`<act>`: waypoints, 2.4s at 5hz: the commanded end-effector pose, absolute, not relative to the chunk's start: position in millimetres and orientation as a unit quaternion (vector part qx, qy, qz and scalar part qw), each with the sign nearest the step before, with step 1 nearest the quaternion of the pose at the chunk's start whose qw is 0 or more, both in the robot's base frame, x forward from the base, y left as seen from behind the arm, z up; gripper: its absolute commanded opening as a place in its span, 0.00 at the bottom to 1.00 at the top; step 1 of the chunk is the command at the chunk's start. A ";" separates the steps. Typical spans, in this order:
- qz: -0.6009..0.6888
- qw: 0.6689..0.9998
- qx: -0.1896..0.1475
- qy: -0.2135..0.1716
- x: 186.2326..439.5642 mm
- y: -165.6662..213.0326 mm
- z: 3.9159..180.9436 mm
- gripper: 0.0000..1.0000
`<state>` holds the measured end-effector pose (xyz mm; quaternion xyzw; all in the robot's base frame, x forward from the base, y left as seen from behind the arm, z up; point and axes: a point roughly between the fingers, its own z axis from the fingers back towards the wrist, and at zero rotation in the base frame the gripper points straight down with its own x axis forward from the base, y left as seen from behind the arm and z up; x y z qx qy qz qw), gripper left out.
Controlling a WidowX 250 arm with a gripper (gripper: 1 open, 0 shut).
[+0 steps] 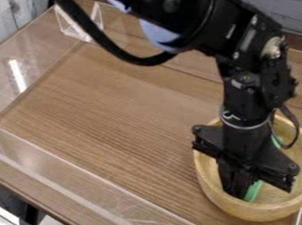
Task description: Put the green block in the brown bowl
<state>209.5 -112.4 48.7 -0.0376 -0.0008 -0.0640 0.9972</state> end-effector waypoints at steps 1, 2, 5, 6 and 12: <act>-0.060 0.997 -0.046 -0.027 220.2 -112.6 70.7 0.00; -0.058 0.997 -0.044 -0.025 220.7 -110.5 81.5 0.00; 0.012 0.996 -0.032 -0.088 249.3 -70.7 201.6 0.00; 0.017 0.995 -0.030 -0.095 253.8 -64.6 203.8 1.00; 0.053 0.991 -0.011 -0.126 262.1 -35.5 183.7 0.00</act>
